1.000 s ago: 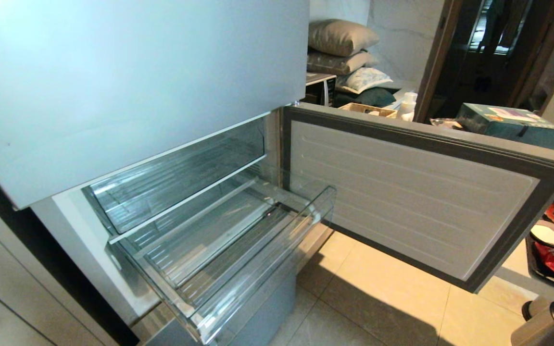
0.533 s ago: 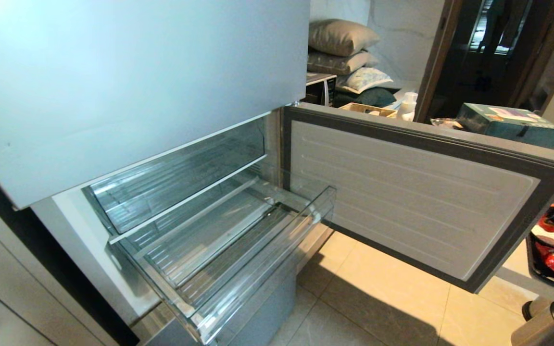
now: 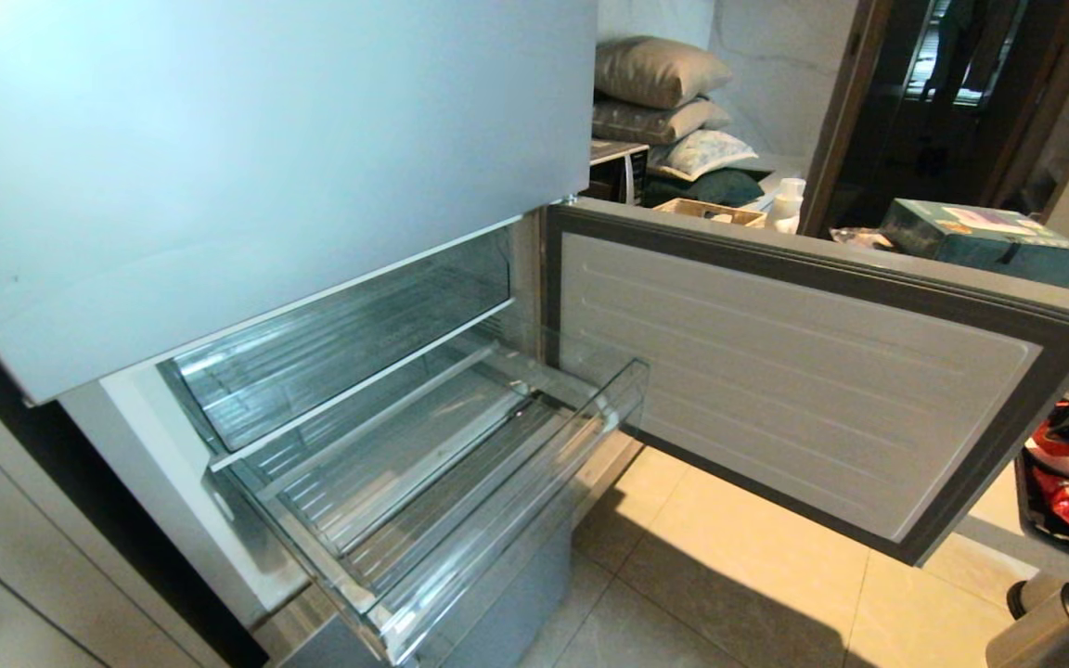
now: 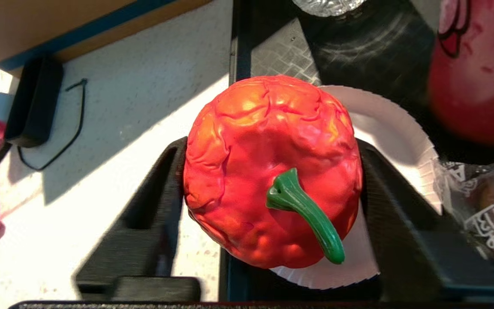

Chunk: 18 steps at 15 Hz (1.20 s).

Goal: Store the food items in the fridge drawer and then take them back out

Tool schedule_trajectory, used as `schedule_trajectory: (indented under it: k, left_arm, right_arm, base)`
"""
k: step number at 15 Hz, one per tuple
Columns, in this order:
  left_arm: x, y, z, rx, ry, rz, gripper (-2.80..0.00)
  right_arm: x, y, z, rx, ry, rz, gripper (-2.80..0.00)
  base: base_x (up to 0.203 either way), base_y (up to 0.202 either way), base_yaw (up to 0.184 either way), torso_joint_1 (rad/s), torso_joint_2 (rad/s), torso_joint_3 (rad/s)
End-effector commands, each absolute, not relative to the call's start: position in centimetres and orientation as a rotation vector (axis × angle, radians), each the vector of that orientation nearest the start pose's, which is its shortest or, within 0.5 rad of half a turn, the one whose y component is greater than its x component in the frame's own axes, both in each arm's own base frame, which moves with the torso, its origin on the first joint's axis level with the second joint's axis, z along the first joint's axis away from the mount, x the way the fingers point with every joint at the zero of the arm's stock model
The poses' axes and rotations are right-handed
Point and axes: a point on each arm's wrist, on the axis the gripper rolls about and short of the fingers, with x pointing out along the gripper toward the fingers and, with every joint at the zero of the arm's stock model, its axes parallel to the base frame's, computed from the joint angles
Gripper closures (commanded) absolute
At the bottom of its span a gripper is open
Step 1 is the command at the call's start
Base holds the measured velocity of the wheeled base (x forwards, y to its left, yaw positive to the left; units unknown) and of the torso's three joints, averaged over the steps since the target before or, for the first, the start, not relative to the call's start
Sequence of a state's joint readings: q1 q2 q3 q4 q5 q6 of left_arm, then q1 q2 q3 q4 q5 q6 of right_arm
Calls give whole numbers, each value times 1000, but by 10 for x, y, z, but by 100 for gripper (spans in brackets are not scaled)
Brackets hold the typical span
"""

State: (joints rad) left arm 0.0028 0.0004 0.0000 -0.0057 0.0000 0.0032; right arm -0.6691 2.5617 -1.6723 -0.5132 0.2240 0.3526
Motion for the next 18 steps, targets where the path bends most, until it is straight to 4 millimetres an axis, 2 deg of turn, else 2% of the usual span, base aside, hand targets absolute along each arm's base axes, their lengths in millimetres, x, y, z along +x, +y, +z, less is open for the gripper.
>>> schedule_trajectory:
  k: [1,4,9,13,14,18]
  left_arm:
    - [-23,0,76,3,-6,3,0]
    - [-23,0,76,3,-6,3,0]
    - [-23,0,76,3,-6,3,0]
    - [-23,0,76,3,-6,3,0]
    - [-23,0,76,3,-6,2,0]
    - [-23,0,76,3,-6,3,0]
  right_arm:
    - [407,-315,40,508,258,-496,-280]
    - [406,-314,47,506,249,-495,-280]
    - [396,-307,72,505,237,-494,-280]
    - [371,-287,122,486,197,-488,-280]
    - [361,-279,135,480,192,-486,0]
    - [305,-235,187,454,160,-506,0]
  base:
    - [0,0,0,0,0,0]
    - [0,0,0,0,0,0]
    - [0,0,0,0,0,0]
    - [0,0,0,0,0,0]
    - [0,0,0,0,0,0]
    - [0,0,0,0,0,0]
